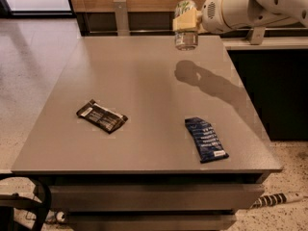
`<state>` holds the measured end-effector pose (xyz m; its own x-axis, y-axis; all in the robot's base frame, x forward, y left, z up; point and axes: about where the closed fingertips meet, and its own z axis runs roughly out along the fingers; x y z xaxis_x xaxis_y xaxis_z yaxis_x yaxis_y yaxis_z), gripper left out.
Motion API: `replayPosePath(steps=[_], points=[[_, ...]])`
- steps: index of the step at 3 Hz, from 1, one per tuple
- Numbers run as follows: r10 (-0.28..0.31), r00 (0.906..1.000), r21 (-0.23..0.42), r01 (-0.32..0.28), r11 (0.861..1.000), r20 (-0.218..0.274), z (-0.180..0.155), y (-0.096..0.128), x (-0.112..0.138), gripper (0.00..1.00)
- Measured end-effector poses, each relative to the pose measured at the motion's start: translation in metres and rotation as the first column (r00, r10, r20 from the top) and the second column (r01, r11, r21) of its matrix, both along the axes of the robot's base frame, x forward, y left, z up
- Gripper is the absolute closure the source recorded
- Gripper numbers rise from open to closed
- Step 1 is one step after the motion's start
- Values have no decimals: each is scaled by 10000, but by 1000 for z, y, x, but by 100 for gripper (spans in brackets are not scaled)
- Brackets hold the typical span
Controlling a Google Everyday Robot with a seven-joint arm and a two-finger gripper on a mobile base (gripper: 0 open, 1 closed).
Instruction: Place 7up can upright
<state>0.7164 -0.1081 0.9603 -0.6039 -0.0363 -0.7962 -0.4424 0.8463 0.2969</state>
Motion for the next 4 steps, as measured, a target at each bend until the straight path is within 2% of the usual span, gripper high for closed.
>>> replayPosePath(steps=[1, 2, 3, 4], points=[[911, 9880, -1041, -783, 9915, 1244, -3, 9, -3, 100], [892, 9887, -1013, -771, 9919, 1206, -3, 9, -4, 100], [837, 9808, -862, -694, 9939, 1762, -5, 17, -3, 100], [304, 9624, -90, -290, 9995, 2699, -16, 11, 8, 100]])
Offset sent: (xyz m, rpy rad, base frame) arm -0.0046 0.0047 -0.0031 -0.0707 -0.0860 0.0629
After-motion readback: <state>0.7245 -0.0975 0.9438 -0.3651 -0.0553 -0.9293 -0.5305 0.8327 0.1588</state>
